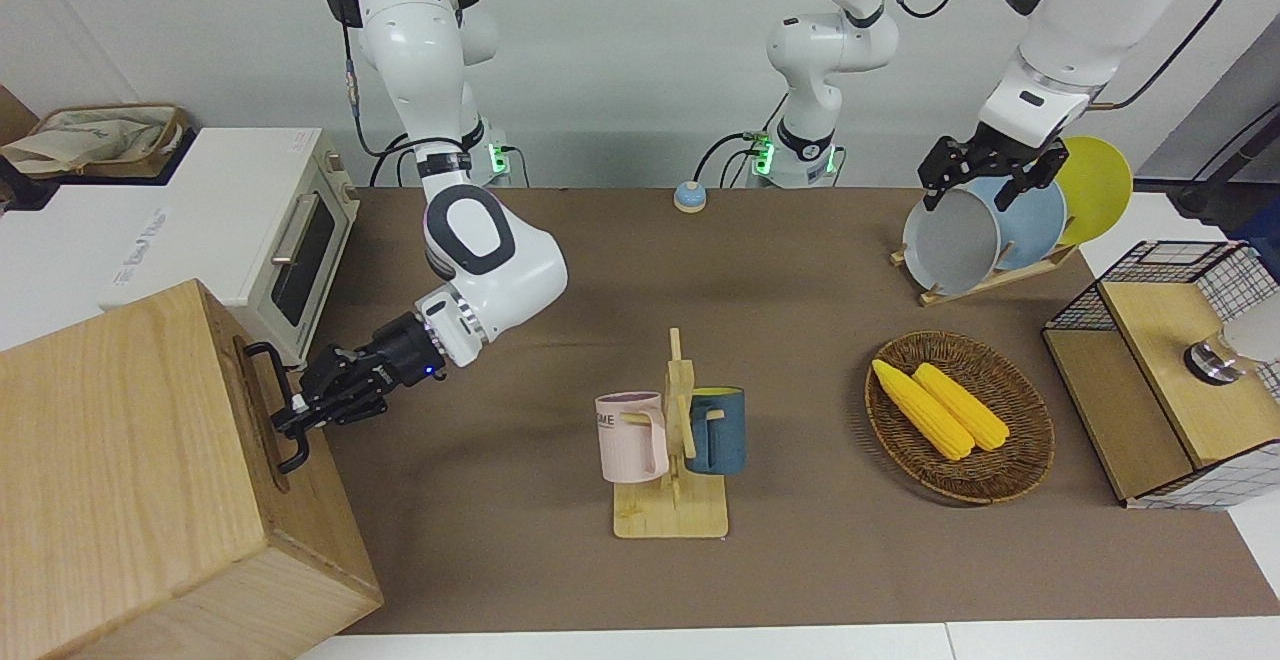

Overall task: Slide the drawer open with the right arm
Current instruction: 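Pull the drawer handle toward the robot with the right gripper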

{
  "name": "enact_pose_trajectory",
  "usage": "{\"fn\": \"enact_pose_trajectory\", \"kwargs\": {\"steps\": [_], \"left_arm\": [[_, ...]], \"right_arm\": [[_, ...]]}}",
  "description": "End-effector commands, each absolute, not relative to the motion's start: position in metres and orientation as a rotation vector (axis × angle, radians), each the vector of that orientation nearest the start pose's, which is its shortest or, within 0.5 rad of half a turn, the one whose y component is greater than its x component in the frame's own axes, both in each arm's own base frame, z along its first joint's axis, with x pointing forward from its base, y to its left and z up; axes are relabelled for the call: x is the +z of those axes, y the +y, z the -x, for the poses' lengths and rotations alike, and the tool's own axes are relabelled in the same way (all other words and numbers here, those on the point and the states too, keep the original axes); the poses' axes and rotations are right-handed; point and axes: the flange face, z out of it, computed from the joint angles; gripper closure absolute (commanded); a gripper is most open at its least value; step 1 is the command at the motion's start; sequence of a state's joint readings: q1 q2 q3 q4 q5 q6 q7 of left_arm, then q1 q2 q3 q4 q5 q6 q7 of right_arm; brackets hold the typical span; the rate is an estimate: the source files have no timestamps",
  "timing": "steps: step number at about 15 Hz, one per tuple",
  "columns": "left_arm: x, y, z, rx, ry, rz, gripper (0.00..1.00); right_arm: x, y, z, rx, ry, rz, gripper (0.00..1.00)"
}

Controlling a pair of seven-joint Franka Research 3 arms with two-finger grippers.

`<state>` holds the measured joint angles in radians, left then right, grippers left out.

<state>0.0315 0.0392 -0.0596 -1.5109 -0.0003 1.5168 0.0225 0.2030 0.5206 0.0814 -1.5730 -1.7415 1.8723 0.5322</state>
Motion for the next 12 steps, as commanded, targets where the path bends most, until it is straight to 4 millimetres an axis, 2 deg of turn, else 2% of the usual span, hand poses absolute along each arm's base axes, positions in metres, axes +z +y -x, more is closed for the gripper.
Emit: {"fn": "enact_pose_trajectory", "kwargs": {"steps": [1, 7, 12], "left_arm": [[0.630, -0.014, -0.563, 0.060, 0.097, 3.126, 0.01], [0.629, -0.014, -0.563, 0.062, 0.097, 3.126, 0.01], [0.630, -0.014, -0.563, 0.060, 0.097, 3.126, 0.00]], "right_arm": [[0.399, 0.154, -0.691, 0.459, 0.507, -1.540, 1.000], [0.402, 0.219, -0.657, 0.415, 0.450, -1.558, 1.000], [0.401, 0.284, -0.616, 0.384, 0.427, -1.565, 1.000]]}}
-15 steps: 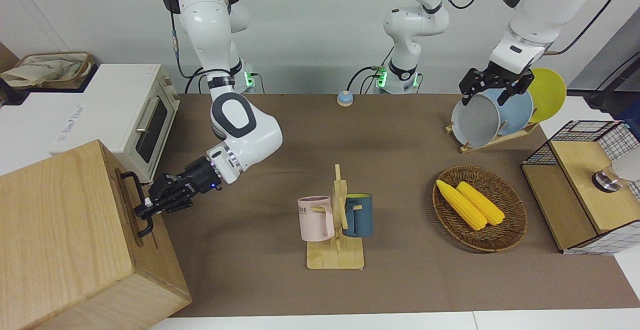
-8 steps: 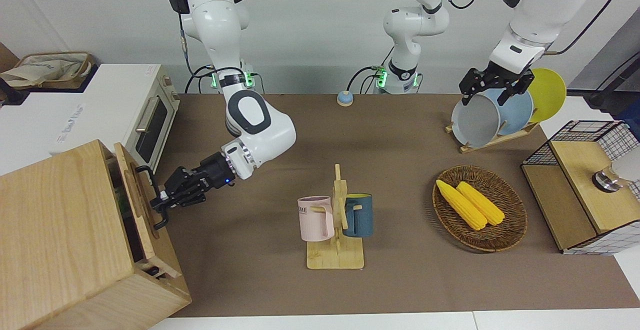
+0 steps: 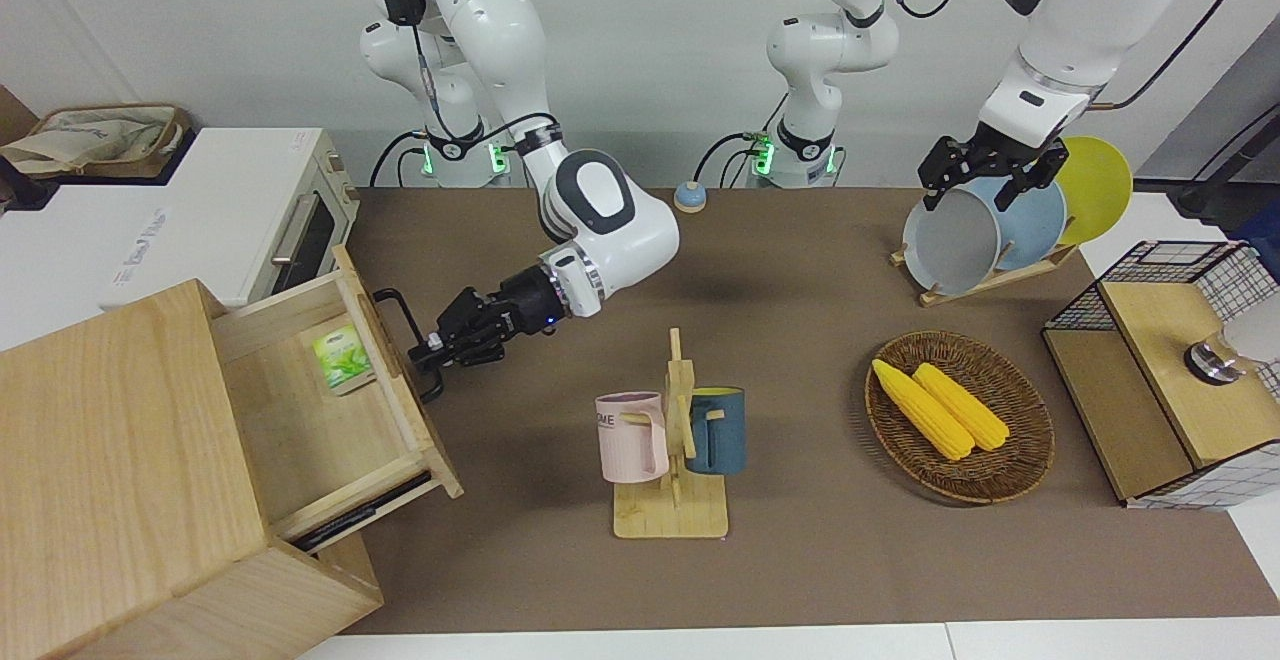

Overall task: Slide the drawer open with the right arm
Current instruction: 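Pull the drawer handle toward the robot with the right gripper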

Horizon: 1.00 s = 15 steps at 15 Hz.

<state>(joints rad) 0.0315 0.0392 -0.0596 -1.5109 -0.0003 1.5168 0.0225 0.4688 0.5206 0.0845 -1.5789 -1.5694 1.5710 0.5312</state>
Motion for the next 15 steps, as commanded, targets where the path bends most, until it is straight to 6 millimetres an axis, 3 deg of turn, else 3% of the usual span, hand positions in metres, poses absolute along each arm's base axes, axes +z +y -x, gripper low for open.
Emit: {"fn": "enact_pose_trajectory", "kwargs": {"steps": [1, 6, 15], "left_arm": [[0.629, -0.014, -0.563, 0.062, 0.097, 3.126, 0.01], [0.630, -0.014, -0.563, 0.060, 0.097, 3.126, 0.01], [0.630, -0.014, -0.563, 0.060, 0.097, 3.126, 0.01]], "right_arm": [[0.401, 0.292, -0.611, 0.385, 0.430, -1.570, 1.000], [0.401, 0.324, -0.591, 0.402, 0.451, -1.567, 1.000], [0.400, 0.331, -0.587, 0.404, 0.460, -1.571, 1.000]]}}
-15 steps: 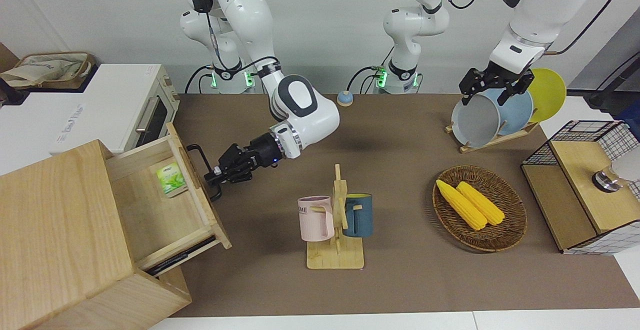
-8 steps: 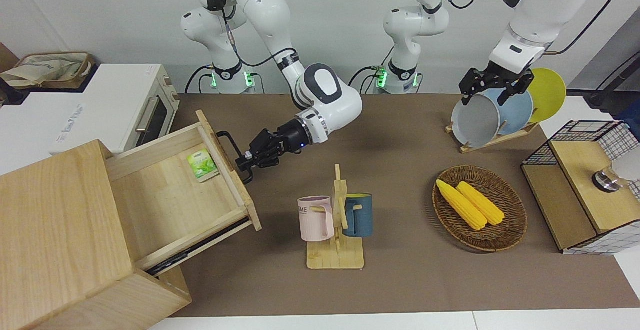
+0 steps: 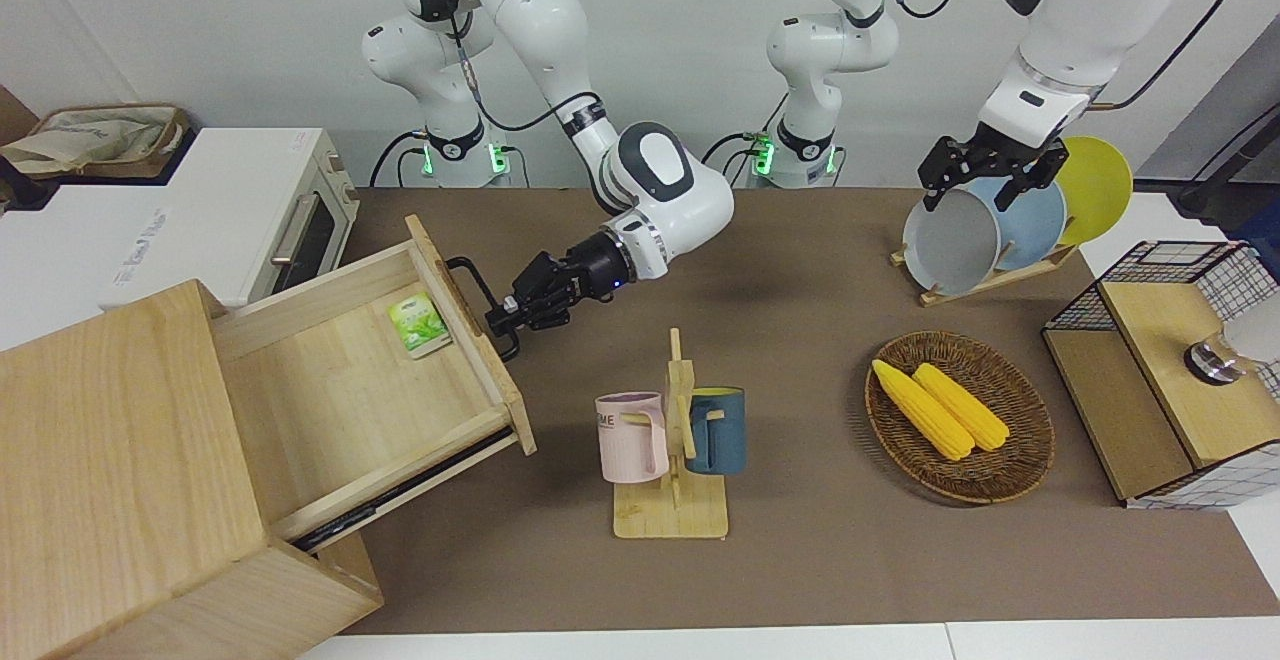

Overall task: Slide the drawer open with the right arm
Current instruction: 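Pull the drawer handle toward the robot with the right gripper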

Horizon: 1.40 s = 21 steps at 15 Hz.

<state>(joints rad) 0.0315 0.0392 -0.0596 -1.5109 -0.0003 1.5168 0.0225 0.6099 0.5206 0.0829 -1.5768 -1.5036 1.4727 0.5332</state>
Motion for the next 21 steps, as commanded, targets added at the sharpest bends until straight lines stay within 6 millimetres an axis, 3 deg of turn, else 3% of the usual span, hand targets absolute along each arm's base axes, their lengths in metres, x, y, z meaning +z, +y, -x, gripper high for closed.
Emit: {"fn": "enact_pose_trajectory", "kwargs": {"steps": [1, 2, 3, 4, 5, 13, 21], "left_arm": [[0.629, -0.014, -0.563, 0.062, 0.097, 3.126, 0.01], [0.629, -0.014, -0.563, 0.062, 0.097, 3.126, 0.01], [0.629, -0.014, -0.563, 0.062, 0.097, 3.126, 0.01], [0.630, -0.014, -0.563, 0.060, 0.097, 3.126, 0.01], [0.629, -0.014, -0.563, 0.062, 0.097, 3.126, 0.01], [0.630, -0.014, -0.563, 0.060, 0.097, 3.126, 0.00], [0.629, -0.014, -0.563, 0.062, 0.097, 3.126, 0.01]], "right_arm": [[0.400, 0.331, -0.587, 0.404, 0.460, -1.571, 0.994], [0.399, 0.331, -0.587, 0.405, 0.459, -1.571, 0.872], [0.399, 0.331, -0.587, 0.404, 0.460, -1.571, 0.542], [0.399, 0.331, -0.587, 0.406, 0.458, -1.572, 0.122], [0.400, 0.331, -0.587, 0.408, 0.455, -1.573, 0.016], [0.398, 0.334, -0.581, 0.400, 0.434, -1.587, 0.013], [0.413, 0.370, -0.559, 0.411, 0.426, -1.647, 0.013]]}}
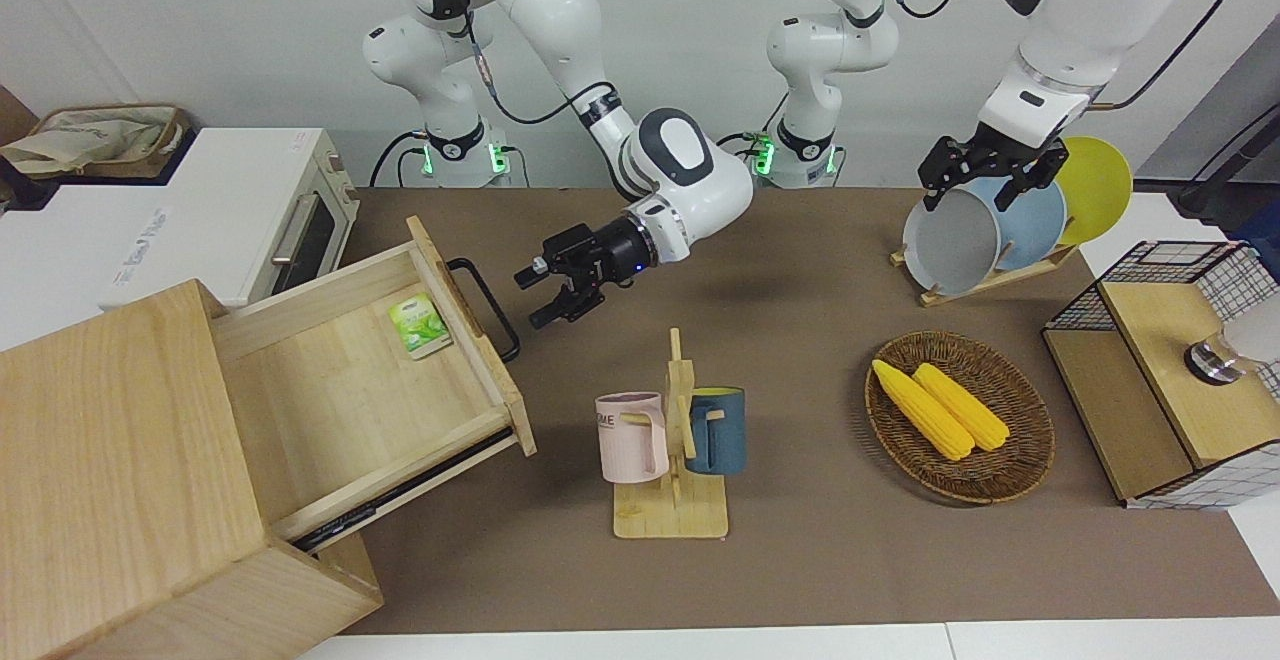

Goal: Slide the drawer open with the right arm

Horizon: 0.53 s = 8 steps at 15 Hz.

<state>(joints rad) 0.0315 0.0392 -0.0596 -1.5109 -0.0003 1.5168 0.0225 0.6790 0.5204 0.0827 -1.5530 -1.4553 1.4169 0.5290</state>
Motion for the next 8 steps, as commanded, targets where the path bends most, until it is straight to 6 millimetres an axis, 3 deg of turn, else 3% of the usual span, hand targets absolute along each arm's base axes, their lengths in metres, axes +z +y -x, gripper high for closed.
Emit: {"fn": "enact_pose_trajectory", "kwargs": {"steps": [1, 6, 8], "left_arm": [[0.630, -0.014, -0.563, 0.060, 0.097, 3.126, 0.01], [0.630, -0.014, -0.563, 0.060, 0.097, 3.126, 0.00], [0.630, -0.014, -0.563, 0.060, 0.097, 3.126, 0.01]], "right_arm": [[0.419, 0.372, -0.557, 0.391, 0.403, -1.691, 0.013], [0.465, 0.390, -0.548, 0.348, 0.327, -1.967, 0.013], [0.488, 0.385, -0.546, 0.326, 0.305, -2.080, 0.013]]}}
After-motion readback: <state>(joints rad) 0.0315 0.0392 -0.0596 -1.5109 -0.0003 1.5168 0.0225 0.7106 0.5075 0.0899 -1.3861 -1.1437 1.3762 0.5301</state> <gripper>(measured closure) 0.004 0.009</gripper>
